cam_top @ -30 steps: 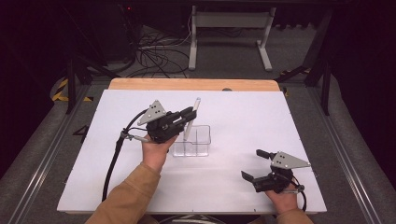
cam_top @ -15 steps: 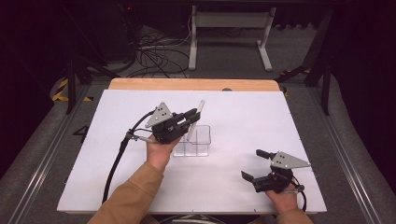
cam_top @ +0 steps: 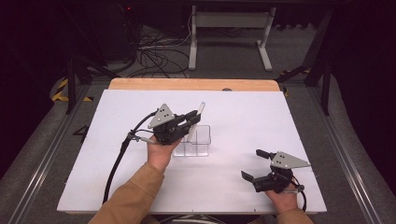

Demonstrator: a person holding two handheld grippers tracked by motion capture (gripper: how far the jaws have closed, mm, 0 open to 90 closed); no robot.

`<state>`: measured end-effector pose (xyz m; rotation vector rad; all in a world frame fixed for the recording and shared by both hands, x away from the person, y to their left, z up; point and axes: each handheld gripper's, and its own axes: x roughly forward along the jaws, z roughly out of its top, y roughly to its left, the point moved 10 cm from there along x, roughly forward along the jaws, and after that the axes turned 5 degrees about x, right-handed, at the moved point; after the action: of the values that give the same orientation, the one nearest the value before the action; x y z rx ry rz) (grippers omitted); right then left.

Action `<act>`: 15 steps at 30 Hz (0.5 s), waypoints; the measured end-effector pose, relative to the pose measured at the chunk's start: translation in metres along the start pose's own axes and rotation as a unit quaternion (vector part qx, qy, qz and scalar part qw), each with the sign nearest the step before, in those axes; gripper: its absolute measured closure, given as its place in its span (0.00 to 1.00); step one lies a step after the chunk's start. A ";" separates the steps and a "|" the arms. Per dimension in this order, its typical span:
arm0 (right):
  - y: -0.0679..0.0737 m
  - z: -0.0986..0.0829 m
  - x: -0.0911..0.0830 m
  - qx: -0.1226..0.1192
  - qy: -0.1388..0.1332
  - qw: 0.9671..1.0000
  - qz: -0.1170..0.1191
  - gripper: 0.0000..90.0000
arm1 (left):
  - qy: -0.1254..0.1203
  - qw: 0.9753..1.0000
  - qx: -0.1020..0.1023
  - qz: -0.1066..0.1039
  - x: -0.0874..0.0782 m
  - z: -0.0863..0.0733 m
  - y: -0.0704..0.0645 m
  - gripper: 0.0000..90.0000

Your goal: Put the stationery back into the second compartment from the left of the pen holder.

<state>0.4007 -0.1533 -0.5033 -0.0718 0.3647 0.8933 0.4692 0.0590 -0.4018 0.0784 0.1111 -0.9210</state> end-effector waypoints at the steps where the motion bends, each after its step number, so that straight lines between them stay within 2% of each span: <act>1: 0.000 0.000 0.000 0.000 0.000 1.000 0.000 0.01 | 0.000 1.000 -0.001 0.000 0.000 -0.001 0.000 0.86; 6: 0.000 0.001 0.001 -0.001 -0.001 1.000 0.001 0.02 | 0.013 1.000 0.007 0.004 -0.001 -0.006 0.001 0.86; 11: 0.003 0.007 -0.001 -0.004 -0.020 1.000 0.005 0.02 | 0.027 1.000 0.005 0.005 -0.004 -0.010 0.001 0.86; 15: 0.003 0.008 0.002 -0.005 -0.017 1.000 0.008 0.02 | 0.042 0.999 0.011 0.009 -0.005 -0.014 0.001 0.86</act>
<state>0.4018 -0.1489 -0.4966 -0.0618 0.3293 0.9119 0.4662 0.0656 -0.4150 0.1370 0.1776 -0.9010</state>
